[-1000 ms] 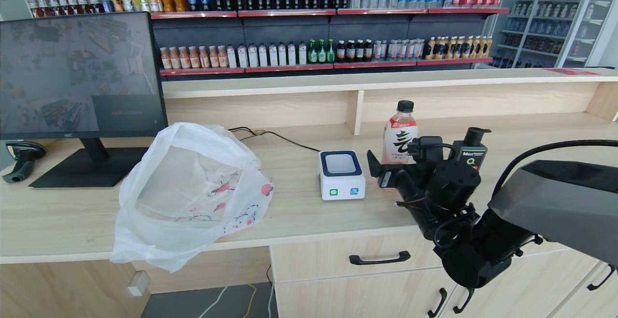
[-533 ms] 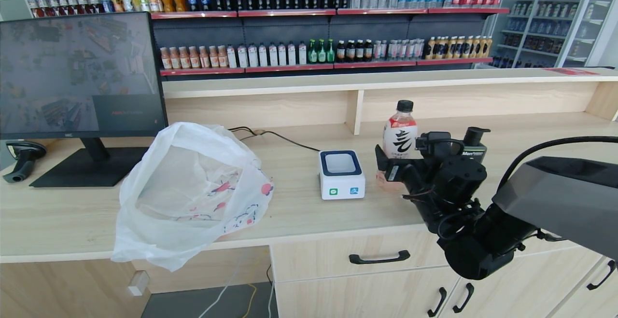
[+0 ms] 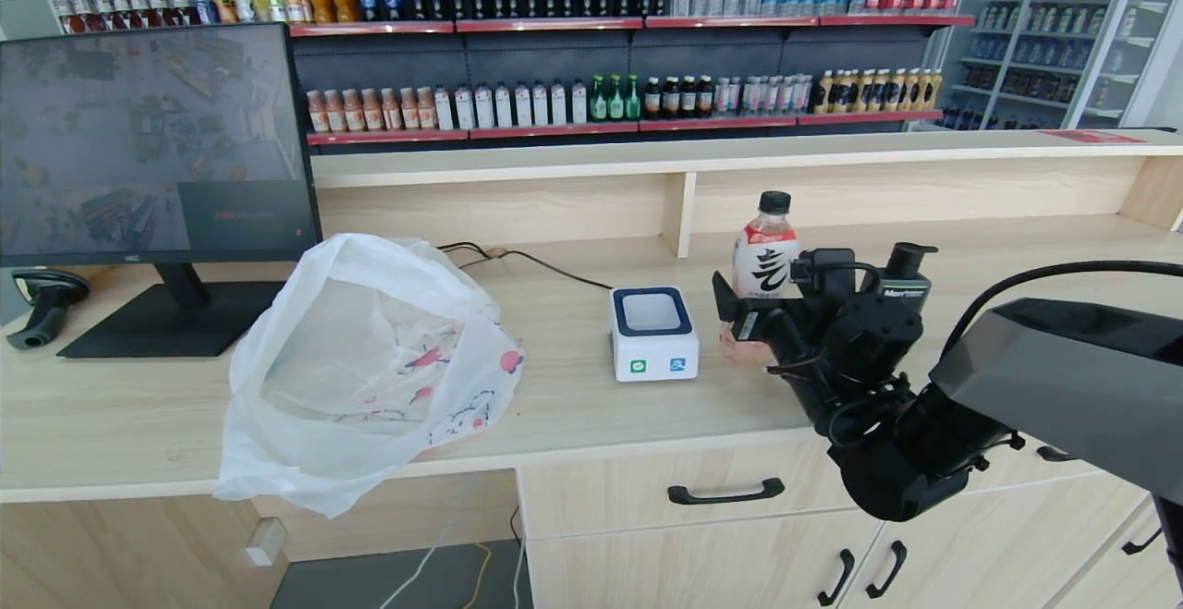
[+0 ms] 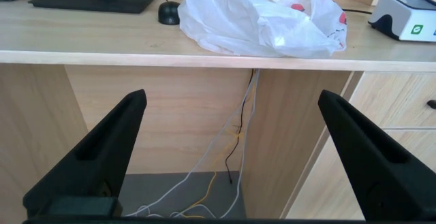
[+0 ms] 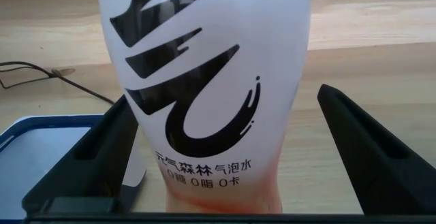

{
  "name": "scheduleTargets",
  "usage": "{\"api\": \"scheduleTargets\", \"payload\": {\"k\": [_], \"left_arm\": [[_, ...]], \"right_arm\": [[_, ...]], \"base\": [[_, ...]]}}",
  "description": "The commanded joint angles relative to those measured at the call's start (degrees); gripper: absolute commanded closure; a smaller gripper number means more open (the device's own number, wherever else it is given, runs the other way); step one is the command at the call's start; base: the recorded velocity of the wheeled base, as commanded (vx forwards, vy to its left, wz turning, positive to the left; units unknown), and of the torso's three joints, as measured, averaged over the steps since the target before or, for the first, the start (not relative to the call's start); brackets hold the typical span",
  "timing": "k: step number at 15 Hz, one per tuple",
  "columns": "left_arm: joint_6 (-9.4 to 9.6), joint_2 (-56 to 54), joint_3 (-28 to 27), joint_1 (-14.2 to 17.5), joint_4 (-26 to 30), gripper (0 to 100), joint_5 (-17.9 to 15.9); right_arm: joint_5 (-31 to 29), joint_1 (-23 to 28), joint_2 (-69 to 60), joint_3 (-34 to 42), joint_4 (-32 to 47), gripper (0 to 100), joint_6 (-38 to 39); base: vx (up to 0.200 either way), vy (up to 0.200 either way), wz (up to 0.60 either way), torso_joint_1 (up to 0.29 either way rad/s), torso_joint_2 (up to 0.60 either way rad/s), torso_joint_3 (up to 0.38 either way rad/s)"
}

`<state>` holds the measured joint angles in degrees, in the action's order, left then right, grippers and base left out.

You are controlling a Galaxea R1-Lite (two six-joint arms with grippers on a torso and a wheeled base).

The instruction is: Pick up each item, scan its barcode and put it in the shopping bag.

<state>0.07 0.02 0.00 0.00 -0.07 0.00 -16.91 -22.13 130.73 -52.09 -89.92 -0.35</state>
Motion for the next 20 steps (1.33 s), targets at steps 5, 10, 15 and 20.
{"api": "scheduleTargets", "payload": {"k": [5,10,15,20], "left_arm": [[0.01,-0.02,0.0,0.0,-0.01,0,0.0],[0.01,-0.02,0.0,0.0,-0.01,0,0.0],[0.01,-0.02,0.0,0.0,-0.01,0,0.0],[0.01,-0.02,0.0,0.0,-0.01,0,0.0]], "right_arm": [[0.56,0.33,0.93,-0.64,-0.08,0,0.0],[0.56,0.42,0.93,-0.56,-0.08,0,0.0],[0.56,0.42,1.02,-0.56,-0.08,100,0.09],[0.56,0.42,0.93,-0.38,-0.08,100,0.18]], "base": [[0.0,0.0,0.0,0.0,0.0,0.0],[0.0,0.0,0.0,0.0,0.0,0.0],[0.0,0.0,0.0,0.0,0.0,0.0],[0.0,0.0,0.0,0.0,0.0,0.0]]}}
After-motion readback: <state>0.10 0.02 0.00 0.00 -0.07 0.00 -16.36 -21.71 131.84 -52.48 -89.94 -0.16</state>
